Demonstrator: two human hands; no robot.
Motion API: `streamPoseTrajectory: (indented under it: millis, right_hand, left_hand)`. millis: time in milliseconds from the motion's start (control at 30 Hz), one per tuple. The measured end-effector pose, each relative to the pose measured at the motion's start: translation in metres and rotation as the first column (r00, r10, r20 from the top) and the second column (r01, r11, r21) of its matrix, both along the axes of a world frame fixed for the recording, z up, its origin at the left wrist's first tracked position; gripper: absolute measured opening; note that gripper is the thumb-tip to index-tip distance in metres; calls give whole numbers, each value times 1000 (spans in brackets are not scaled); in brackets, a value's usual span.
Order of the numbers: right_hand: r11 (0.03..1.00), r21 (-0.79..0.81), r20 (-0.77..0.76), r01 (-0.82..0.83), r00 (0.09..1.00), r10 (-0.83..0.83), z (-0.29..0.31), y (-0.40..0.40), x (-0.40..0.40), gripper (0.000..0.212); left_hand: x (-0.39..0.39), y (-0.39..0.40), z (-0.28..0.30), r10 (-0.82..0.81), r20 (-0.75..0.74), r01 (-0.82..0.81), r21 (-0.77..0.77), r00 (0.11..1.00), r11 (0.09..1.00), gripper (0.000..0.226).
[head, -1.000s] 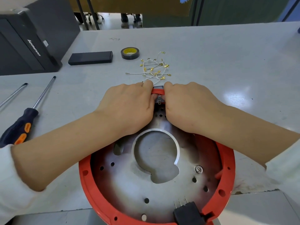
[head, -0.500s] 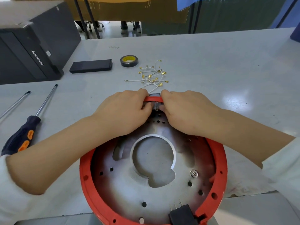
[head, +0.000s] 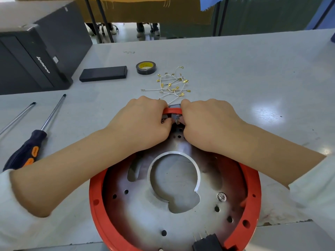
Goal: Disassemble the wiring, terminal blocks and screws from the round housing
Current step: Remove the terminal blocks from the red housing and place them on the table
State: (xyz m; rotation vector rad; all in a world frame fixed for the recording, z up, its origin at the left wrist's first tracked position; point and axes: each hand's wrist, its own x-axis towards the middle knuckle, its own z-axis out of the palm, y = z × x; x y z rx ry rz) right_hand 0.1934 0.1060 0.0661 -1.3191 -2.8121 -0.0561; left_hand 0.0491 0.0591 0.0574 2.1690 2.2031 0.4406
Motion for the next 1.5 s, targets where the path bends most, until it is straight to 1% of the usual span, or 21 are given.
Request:
streamPoseTrajectory:
  millis: [333, 467, 600, 733, 800, 867, 900, 933, 967, 1000, 1033, 1067, 1100, 1167, 1200, 1233, 1267, 1300, 1367, 1433, 1500]
  right_hand:
    - [999, 34, -24, 11, 1000, -10, -3, -2, -1, 15]
    - [999, 29, -31, 25, 999, -24, -3, -3, -1, 16]
    - [1000, -18, -45, 23, 999, -24, -3, -5, 4, 19]
    - [982, -180, -32, 51, 998, -58, 3, 3, 16, 19]
    - [965, -246, -51, 88, 993, -103, 6, 6, 22, 24]
    - [953, -275, -127, 125, 978, -165, 2, 5, 25, 23]
    - [949, -282, -172, 143, 965, -197, 0, 3, 27, 22]
    - [944, -289, -210, 157, 952, -223, -3, 1, 28, 21]
    - [937, -309, -238, 163, 941, -242, -5, 0, 29, 21]
    - [921, -358, -252, 156, 933, -256, -5, -1, 30, 25]
    - [888, -440, -254, 133, 930, -265, -4, -2, 32, 32]
    - [830, -551, -258, 88, 928, -270, -1, -1, 35, 37]
    - [749, -662, -270, 18, 927, -261, 1, -1, 40, 33]
    - [602, -791, -291, -107, 931, -218, 5, 1, 51, 19]
    - [560, -815, -307, -147, 930, -203, 7, 2, 57, 20]
    - [542, -822, -326, -176, 925, -194, 7, 4, 62, 25]
    - [550, -814, -346, -190, 918, -195, 6, 6, 66, 27]
    - [577, -792, -368, -198, 910, -193, 5, 8, 69, 23]
    - [662, -719, -406, -211, 901, -154, 1, 12, 72, 17]
    - [723, -652, -436, -226, 893, -114, -5, 12, 72, 24]
    - [765, -594, -484, -249, 870, -93, -13, 7, 72, 40]
  left_hand:
    - [3, -1, -2, 15, -37, -13, 56, 999, 998, 31]
    - [1, -1, -6, -2, -75, 9, 89, 997, 996, 18]
    - [-6, 1, 0, -95, -18, 96, 9, 995, 995, 22]
    - [-13, 14, 14, -236, 62, 244, -181, 970, 953, 25]
    - [-10, 20, 18, -280, -21, 270, -213, 960, 939, 26]
    - [-3, 22, 18, -205, -162, 178, -169, 965, 970, 47]
    - [2, 21, 18, -138, -185, 117, -120, 973, 986, 55]
    - [8, 18, 16, -88, -152, 78, -72, 984, 994, 57]
    - [14, 16, 15, -66, -69, 63, -35, 995, 997, 54]
    - [20, 12, 15, -57, 56, 58, -19, 997, 998, 49]
    - [25, 8, 14, -44, 191, 54, -47, 981, 997, 48]
    - [30, 4, 12, -30, 306, 62, -97, 952, 993, 55]
    - [35, 0, 10, -17, 364, 78, -154, 931, 985, 70]
    - [43, -7, 8, -26, 340, 117, -251, 940, 961, 105]
    - [44, -9, 7, -48, 310, 139, -279, 950, 950, 119]
    - [44, -11, 7, -79, 268, 162, -303, 960, 939, 130]
    - [43, -12, 7, -116, 215, 182, -319, 970, 930, 138]
    - [43, -13, 7, -151, 165, 198, -324, 975, 925, 142]
    - [43, -11, 10, -213, 126, 243, -322, 969, 915, 139]
    - [40, -7, 15, -260, 135, 292, -356, 956, 888, 128]
    - [35, -5, 19, -295, 155, 333, -396, 943, 856, 120]
